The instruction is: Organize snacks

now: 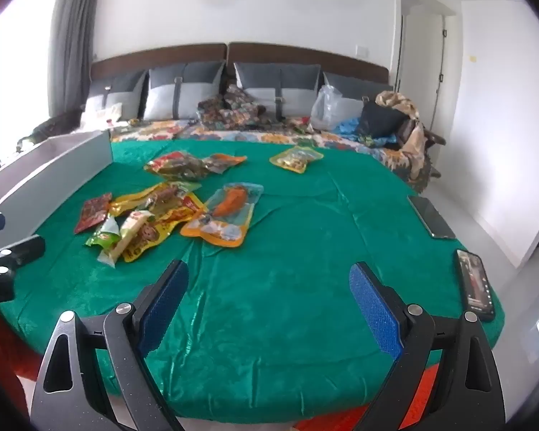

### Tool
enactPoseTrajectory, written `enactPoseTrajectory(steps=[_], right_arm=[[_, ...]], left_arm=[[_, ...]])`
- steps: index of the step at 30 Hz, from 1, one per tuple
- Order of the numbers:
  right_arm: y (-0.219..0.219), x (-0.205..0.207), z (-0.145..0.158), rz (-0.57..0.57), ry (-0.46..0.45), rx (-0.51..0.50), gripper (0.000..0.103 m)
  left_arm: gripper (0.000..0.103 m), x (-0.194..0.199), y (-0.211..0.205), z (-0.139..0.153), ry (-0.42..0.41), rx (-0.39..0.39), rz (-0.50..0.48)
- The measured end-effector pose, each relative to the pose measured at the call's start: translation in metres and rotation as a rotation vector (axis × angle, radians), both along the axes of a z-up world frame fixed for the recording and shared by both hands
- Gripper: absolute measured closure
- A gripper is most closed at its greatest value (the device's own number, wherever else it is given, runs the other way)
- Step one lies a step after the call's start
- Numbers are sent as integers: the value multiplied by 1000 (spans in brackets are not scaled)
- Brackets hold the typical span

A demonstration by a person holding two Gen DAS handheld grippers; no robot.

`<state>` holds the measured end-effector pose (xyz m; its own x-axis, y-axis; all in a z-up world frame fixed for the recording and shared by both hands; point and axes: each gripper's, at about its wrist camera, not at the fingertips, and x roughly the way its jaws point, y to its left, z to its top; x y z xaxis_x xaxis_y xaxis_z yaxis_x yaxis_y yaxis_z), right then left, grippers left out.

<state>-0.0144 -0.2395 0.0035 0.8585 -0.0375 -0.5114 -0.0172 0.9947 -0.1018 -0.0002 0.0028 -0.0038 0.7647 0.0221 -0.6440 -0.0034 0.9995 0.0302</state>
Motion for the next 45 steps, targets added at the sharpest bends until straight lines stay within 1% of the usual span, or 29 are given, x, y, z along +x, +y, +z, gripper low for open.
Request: enactPoseTrajectory(steps=[3, 4, 5, 7, 10, 14, 17, 20, 25, 30, 33, 36, 40, 45], right_arm=[[-1, 8, -2, -7, -20, -30, 10], [7, 12, -3, 3, -35, -67, 10], [11, 11, -4, 14, -64, -81, 10], [13, -1, -7, 39, -111, -73, 10], [10, -1, -13, 41, -106, -34, 10], [4, -3, -16, 33, -126, -13, 10], [4, -3, -14, 23, -143, -11, 10], [5, -2, -15, 22, -141, -21, 10], [9, 2, -17, 20, -131, -35, 10], [9, 0, -16, 20, -142, -27, 10], [8, -2, -15, 17, -155, -22, 10], [9, 0, -16, 17, -148, -21, 10], [7, 1, -17, 24, -143, -12, 10], [5, 2, -18, 27, -136, -5, 10]], left_arm=[[0, -3, 7, -7, 13, -54, 12], [0, -3, 5, -15, 35, -34, -10], [0, -3, 7, -17, 40, -27, -4], [0, -4, 11, -20, 33, -17, 13], [0, -3, 20, -26, 2, -44, 38], [0, -5, 32, -23, -44, -77, 71], [0, -4, 36, -20, -74, -83, 85], [0, -6, 38, -23, -91, -92, 91], [0, -5, 35, -27, -100, -81, 97], [0, -11, 38, -22, -137, -82, 123], [0, -9, 40, -23, -131, -73, 139], [0, -6, 43, -27, -114, -71, 157], [0, -2, 45, -30, -91, -44, 190], [0, 0, 50, -35, -66, -48, 208]])
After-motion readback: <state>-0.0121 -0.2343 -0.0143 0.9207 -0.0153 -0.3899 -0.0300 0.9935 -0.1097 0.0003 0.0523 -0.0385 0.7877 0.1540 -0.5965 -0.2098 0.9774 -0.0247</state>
